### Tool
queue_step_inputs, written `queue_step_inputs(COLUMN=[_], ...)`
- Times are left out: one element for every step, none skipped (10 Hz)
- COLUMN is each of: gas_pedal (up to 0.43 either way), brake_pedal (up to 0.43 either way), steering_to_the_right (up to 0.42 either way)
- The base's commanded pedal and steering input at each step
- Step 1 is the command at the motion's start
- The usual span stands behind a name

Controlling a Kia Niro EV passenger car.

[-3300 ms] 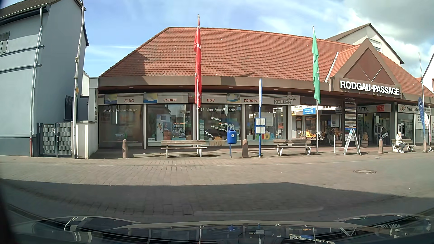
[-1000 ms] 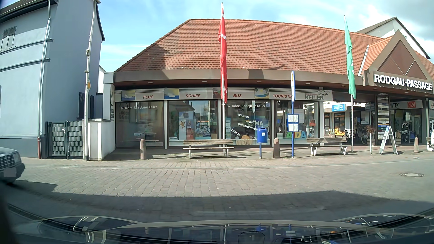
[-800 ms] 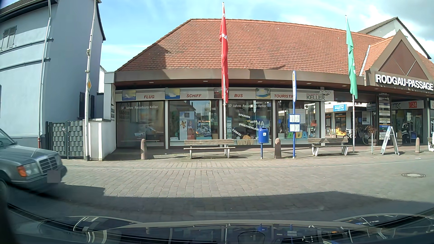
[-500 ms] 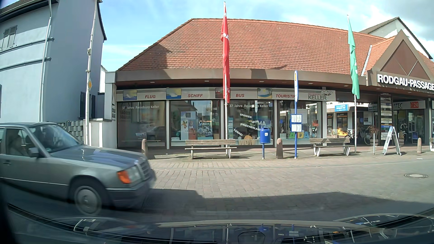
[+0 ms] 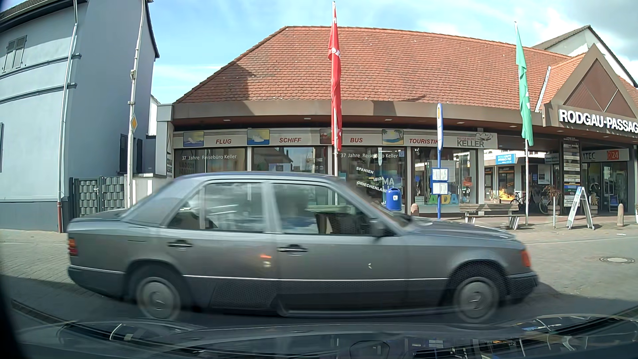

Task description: Follow the waypoints while adhering to traffic rules and regulations

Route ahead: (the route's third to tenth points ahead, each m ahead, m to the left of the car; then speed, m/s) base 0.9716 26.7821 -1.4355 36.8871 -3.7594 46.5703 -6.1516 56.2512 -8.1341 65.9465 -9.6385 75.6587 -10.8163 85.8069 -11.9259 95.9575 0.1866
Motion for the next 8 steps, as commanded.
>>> queue_step_inputs(gas_pedal=[0.000, 0.000, 0.000, 0.000, 0.000, 0.000, 0.000, 0.000], brake_pedal=[0.116, 0.116, 0.116, 0.116, 0.116, 0.116, 0.116, 0.116], steering_to_the_right=[-0.322, -0.323, -0.324, -0.324, -0.324, -0.323, -0.323, -0.323])
